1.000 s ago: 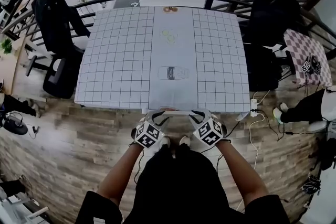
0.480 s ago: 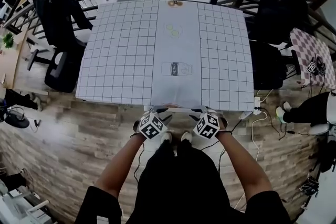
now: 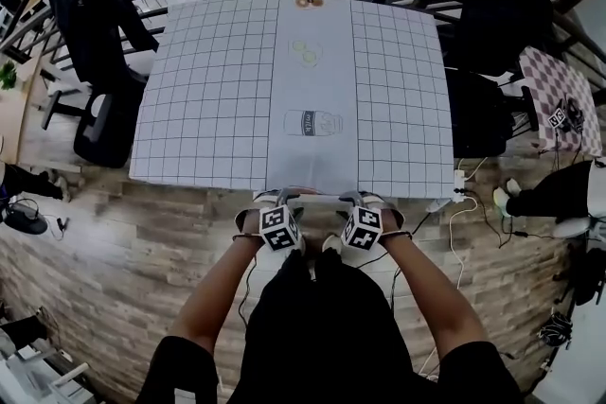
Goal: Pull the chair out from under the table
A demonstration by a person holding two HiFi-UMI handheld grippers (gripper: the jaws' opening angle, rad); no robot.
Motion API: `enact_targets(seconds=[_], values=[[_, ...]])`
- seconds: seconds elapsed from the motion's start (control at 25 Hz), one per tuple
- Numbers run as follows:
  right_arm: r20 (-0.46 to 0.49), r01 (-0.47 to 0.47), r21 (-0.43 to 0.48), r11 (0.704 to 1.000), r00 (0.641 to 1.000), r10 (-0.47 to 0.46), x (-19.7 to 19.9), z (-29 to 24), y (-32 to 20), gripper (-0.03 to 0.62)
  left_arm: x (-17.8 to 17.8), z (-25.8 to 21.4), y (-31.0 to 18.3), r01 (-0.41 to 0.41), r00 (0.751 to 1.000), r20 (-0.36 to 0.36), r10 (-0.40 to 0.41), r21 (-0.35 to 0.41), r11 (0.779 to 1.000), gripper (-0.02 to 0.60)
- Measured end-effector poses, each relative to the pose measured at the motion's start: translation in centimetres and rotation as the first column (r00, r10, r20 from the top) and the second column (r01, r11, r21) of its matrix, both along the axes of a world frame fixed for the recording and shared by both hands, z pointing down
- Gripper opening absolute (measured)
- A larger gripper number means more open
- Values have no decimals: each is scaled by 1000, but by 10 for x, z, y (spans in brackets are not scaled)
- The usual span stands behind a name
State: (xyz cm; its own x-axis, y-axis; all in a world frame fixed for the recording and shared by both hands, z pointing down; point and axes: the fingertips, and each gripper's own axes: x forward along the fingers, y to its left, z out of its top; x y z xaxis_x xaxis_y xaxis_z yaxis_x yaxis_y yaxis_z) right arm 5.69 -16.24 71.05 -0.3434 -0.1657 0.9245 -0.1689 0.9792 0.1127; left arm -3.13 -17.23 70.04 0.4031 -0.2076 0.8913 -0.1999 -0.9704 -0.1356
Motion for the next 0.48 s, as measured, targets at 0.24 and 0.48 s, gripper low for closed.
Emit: enact_targets(seconds=[0.24,0.48], values=[[-33,-1,-55,998,999,-1,5,11,-7,107,0,10,-10,-6,1000,28,7,-33,999,147],[-54,36,-77,996,998,-40,6,7,-15,122,-4,19,-15,19,999,42,-13,-134,991,161]])
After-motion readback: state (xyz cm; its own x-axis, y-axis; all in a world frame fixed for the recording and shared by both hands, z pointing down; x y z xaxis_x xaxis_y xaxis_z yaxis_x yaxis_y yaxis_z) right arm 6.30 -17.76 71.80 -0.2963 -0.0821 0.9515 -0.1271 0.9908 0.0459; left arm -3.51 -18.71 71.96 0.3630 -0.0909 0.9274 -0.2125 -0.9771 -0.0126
